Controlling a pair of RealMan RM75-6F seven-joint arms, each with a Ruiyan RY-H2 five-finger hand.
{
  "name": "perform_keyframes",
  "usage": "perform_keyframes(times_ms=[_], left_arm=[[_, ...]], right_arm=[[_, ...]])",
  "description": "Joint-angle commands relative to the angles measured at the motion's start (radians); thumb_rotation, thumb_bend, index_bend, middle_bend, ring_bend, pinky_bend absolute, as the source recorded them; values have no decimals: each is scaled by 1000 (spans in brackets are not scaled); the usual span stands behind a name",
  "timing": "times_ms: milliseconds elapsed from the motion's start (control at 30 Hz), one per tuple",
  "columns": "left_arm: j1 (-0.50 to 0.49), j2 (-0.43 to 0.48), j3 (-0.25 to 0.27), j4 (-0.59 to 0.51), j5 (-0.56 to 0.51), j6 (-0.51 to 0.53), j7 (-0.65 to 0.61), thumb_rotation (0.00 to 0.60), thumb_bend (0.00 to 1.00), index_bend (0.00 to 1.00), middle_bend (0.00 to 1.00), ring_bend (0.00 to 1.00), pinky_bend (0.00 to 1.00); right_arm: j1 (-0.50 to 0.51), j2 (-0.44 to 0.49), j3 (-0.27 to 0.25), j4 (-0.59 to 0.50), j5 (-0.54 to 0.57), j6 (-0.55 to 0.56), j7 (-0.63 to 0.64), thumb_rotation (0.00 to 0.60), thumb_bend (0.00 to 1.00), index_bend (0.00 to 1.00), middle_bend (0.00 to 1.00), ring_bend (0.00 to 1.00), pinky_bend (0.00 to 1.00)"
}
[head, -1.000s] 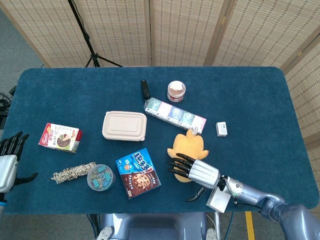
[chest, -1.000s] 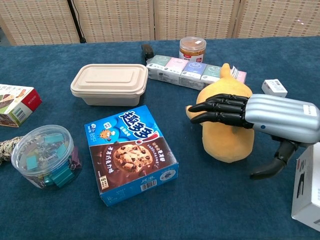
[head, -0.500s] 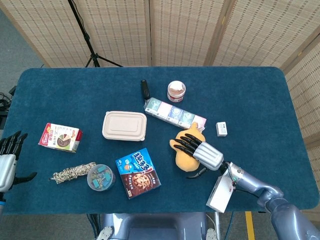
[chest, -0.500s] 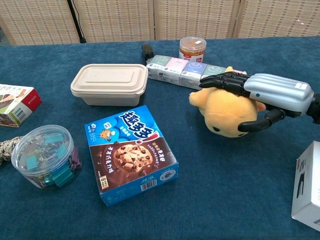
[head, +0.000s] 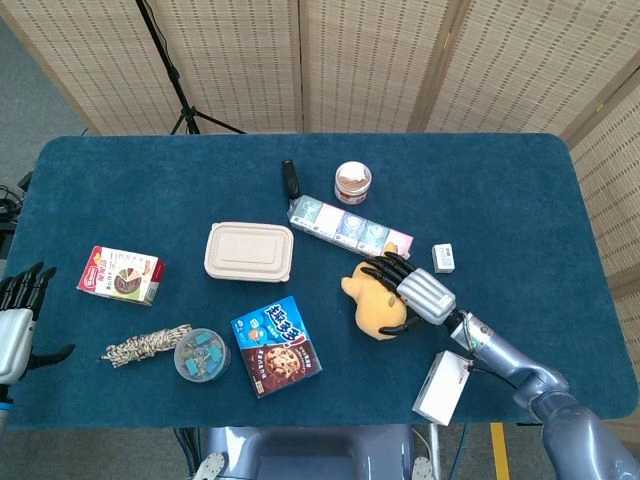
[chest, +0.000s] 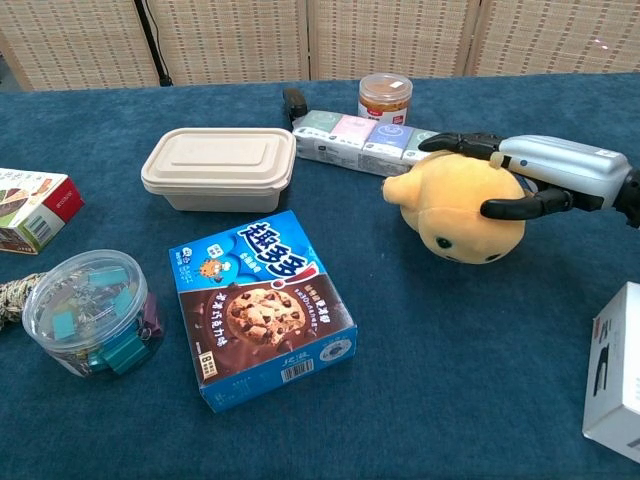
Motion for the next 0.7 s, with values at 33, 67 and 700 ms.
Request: perform_keyframes(times_ms=[33,67,700], left_arm=[[0,1,-1,1,-1,0,-3,600,0,0,0,0,0],[0,1,-1,1,-1,1,-3,600,0,0,0,0,0],[5,7,5,-2,16,6,-15,600,0,0,0,0,0]], right_arm=[[-2,3,0,-2,3,2,14,0,0,0,0,0,0],[-3,4,-1,-4,1,11,15,0,0,0,0,0,0],[-1,99,-48,-276,-134,266,-199,0,0,0,0,0,0]])
